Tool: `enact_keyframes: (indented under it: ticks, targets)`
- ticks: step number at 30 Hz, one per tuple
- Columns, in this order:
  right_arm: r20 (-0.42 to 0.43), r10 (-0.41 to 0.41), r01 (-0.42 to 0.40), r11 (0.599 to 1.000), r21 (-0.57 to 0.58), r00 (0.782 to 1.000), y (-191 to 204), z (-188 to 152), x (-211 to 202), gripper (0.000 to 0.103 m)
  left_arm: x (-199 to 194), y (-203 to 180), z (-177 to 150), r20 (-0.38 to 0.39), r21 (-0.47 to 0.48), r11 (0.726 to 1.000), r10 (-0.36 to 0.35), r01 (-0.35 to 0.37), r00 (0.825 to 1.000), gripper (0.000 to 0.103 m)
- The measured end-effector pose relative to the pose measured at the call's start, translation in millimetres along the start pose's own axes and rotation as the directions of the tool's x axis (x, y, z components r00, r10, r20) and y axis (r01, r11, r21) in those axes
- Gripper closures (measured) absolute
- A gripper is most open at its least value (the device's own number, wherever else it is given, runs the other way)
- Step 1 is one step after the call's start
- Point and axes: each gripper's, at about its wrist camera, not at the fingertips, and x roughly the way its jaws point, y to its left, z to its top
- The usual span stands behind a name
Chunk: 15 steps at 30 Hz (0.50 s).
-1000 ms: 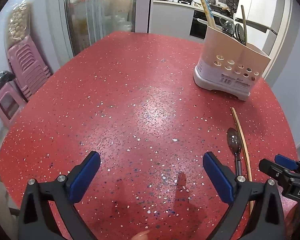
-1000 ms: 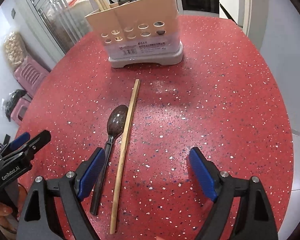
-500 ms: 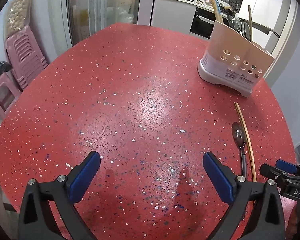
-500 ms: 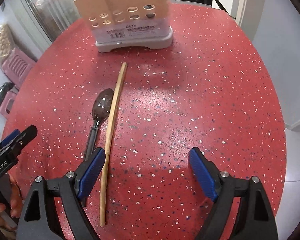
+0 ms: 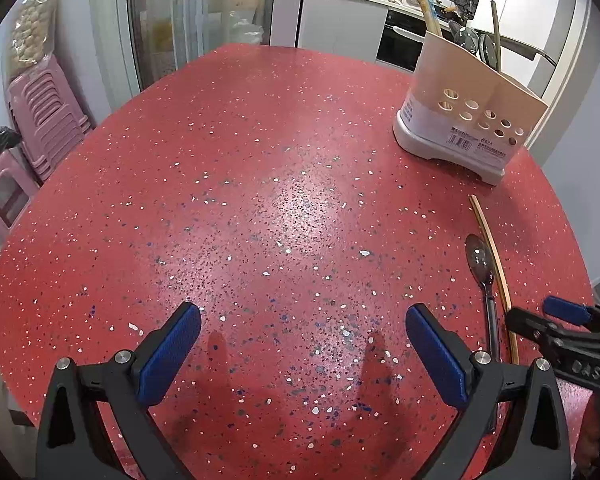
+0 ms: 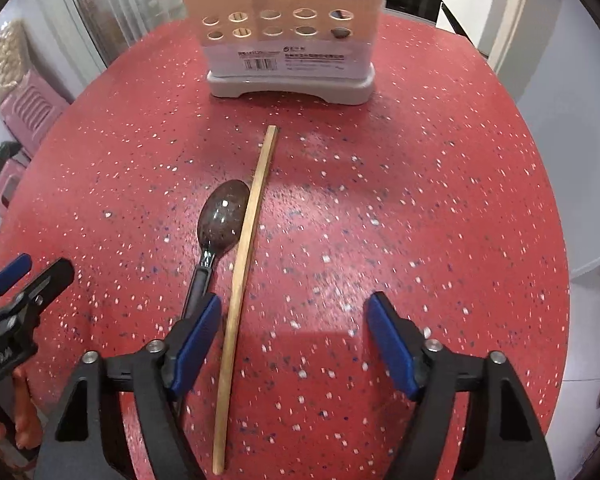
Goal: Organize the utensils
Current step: 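Grasp the plain chopstick with the right gripper while the left grasps the dark spoon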
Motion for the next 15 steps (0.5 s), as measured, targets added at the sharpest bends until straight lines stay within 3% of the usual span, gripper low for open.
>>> enact_keyframes:
  ticks: [7, 14, 15]
  targets:
    - [-0.017, -0.036, 0.035, 0.999, -0.041, 0.999, 6.5, 25.6, 8.8, 0.049, -18.8, -9.9, 8.9, -0.007, 0.016, 1.0, -0.003, 0.003, 1.0, 0.0]
    - [-0.05, -0.029, 0.026, 0.997, -0.067, 0.998, 6.9, 41.3, 13.1, 0.054, -27.0, -27.3, 18.7, -0.026, 0.055, 0.998, -0.018, 0.019, 1.0, 0.0]
    - [-0.052, -0.029, 0.025, 0.997, -0.07, 0.998, 5.7, 42.2, 13.5, 0.061, -26.4, -29.2, 18.9, -0.031, 0.061, 0.998, -0.022, 0.024, 0.999, 0.0]
